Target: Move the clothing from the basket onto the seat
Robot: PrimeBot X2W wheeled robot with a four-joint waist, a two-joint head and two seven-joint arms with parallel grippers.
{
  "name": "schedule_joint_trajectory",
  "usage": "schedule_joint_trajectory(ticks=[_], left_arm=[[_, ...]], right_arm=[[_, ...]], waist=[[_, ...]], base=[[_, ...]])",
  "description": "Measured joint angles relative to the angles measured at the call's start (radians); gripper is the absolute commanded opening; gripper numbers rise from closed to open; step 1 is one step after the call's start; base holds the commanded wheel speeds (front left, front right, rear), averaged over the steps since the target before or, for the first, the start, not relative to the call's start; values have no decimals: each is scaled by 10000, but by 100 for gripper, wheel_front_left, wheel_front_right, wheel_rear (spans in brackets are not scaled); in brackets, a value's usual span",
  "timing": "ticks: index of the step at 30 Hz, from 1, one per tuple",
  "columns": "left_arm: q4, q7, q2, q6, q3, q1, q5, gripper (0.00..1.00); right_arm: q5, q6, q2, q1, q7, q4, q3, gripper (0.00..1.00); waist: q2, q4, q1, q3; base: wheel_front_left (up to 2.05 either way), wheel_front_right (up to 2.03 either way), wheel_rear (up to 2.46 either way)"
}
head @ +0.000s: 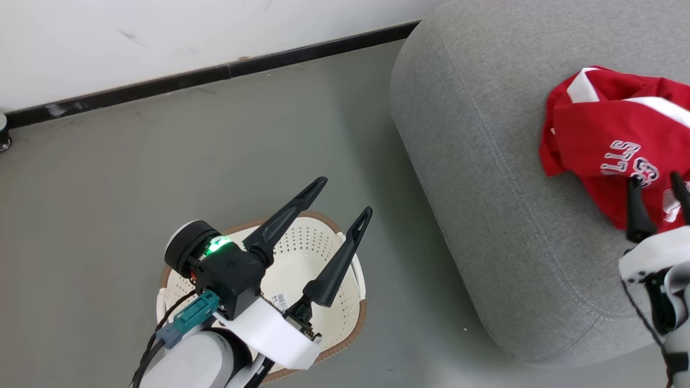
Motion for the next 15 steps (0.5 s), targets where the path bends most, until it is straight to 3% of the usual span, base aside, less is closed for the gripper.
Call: schedule_joint_trajectory(ticks=[15], left_arm=[[50,-199,75,176,167,243,-176,100]], right_arm=[[453,0,125,1352,-50,-1279,1074,100]], waist=[[0,-336,0,-384]], base=[[0,0,0]])
